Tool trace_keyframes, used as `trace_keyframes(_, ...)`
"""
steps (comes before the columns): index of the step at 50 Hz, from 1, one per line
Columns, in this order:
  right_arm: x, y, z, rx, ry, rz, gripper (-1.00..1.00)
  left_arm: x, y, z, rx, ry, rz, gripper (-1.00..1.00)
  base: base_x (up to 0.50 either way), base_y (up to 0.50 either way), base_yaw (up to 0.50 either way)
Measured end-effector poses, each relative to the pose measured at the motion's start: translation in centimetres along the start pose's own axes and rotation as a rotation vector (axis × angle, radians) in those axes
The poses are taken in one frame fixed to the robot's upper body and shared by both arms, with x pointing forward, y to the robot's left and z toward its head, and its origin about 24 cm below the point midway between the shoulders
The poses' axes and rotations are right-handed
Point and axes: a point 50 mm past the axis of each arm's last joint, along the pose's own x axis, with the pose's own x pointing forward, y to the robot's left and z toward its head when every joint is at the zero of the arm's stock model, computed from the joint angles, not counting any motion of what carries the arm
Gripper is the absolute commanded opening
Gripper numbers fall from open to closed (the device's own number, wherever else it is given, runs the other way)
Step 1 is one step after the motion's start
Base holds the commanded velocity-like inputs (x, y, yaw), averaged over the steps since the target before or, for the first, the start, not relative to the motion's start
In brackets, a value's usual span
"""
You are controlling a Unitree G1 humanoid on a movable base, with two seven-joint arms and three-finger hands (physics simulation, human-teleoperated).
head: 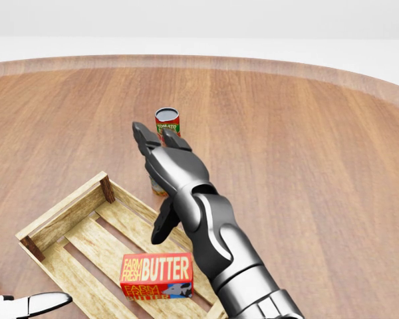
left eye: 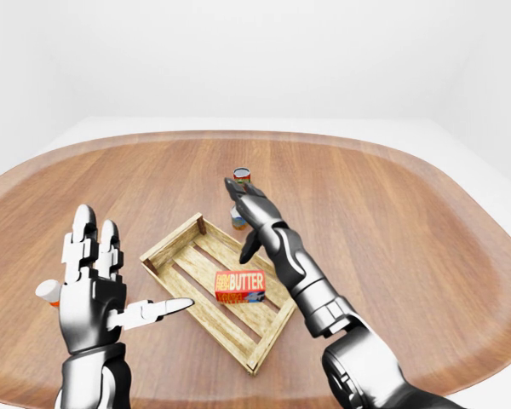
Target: Pick up the butter and put it in the tray.
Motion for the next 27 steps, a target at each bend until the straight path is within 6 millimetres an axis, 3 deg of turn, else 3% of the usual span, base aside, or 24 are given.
trace_keyframes(18,-5.5,-6.6,0.7,-0.038,-0.122,-0.272,1.0,0.0,0.2,-0.1,0.0,0.001,0.005,1.0,0.0,0.0,0.0)
trace_keyframes(27,-8.0,-8.2,1.0,-0.056,-0.157,-0.371,1.0,0.1,0.1,-0.1,-0.001,0.003,0.005,1.0,0.0,0.0,0.0)
